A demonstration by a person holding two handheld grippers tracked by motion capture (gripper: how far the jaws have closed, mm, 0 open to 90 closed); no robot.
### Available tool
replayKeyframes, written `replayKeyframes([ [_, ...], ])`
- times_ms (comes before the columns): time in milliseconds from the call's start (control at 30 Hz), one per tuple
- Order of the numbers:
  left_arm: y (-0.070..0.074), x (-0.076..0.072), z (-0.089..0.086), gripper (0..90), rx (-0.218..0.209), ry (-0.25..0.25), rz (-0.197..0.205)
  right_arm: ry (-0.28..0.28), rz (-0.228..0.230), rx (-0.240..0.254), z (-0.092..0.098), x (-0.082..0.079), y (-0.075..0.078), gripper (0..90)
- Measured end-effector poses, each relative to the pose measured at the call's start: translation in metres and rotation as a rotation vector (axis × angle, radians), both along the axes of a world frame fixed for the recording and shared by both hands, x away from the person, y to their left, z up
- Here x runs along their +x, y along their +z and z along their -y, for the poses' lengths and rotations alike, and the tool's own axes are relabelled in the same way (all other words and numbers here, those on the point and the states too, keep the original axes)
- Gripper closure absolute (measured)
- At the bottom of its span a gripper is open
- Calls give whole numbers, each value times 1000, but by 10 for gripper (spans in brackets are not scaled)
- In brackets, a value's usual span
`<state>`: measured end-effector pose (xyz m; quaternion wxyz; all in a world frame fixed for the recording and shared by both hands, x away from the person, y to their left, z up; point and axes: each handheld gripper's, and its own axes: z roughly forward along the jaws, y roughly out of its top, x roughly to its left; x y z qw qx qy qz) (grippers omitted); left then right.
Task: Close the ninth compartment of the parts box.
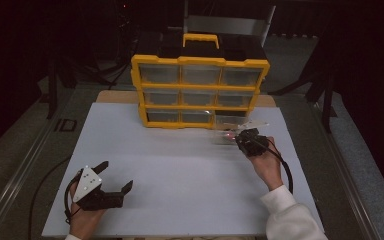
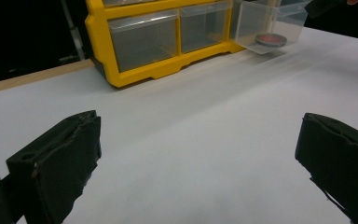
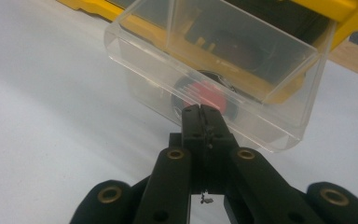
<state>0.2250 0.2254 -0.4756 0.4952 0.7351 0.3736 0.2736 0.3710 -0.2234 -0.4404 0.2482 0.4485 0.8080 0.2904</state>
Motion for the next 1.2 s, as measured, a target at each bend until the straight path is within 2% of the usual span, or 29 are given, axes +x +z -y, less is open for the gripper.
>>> replayKeyframes([
  [500, 0, 0, 0, 5, 0, 0, -2, 4, -11, -2, -4, 2, -6, 898],
  [700, 0, 0, 0, 5, 1, 1, -2, -16, -6, 14, -2, 4, -6, 897],
  [1200, 0, 0, 0, 5, 3, 2, -3, -25, -13, 26, -5, 11, -12, 896],
])
